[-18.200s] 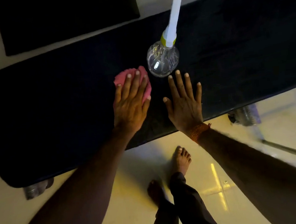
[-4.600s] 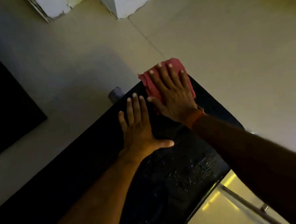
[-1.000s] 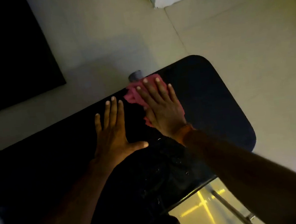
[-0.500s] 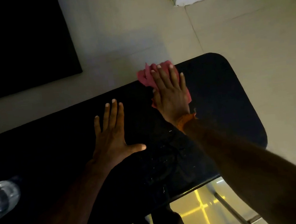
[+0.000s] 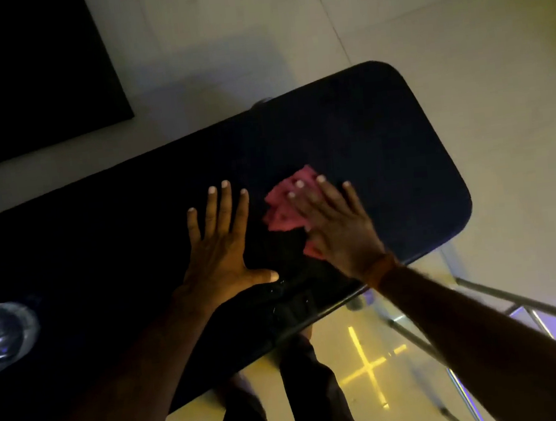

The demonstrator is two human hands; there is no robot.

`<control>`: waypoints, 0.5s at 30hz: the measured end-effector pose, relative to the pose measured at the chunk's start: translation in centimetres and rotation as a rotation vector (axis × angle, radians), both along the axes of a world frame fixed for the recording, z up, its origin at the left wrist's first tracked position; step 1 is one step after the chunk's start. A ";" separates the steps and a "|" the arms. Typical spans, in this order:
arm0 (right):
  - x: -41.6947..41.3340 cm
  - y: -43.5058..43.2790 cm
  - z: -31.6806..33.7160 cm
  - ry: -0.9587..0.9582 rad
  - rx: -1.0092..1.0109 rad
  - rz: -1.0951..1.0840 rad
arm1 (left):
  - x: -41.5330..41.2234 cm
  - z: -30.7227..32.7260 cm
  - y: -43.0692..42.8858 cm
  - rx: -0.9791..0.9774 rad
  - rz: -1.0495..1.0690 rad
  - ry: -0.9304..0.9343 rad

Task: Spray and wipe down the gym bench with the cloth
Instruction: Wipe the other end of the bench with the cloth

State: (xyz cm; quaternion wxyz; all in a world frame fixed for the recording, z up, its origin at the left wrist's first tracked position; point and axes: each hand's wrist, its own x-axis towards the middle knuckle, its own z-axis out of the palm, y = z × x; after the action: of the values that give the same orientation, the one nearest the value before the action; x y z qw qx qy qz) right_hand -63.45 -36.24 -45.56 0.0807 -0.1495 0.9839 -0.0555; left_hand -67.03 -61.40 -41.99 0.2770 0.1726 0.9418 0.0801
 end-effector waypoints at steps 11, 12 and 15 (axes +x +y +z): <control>8.5 -1.4 0.7 0.017 -0.006 -0.474 | 6.0 -1.5 -1.5 0.051 -0.152 0.106; 8.6 -2.3 0.6 0.010 -0.053 -0.636 | 6.3 -1.6 -2.0 0.057 -0.152 0.116; 12.0 -9.2 0.1 0.039 -0.169 -0.693 | 7.0 -1.7 -4.1 0.111 -0.120 0.151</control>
State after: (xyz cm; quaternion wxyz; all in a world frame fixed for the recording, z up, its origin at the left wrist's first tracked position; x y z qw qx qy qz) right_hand -51.49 -45.40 -45.42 0.0255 0.1859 0.9695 -0.1579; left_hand -60.07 -65.49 -43.74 0.1994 0.2493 0.9422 0.1022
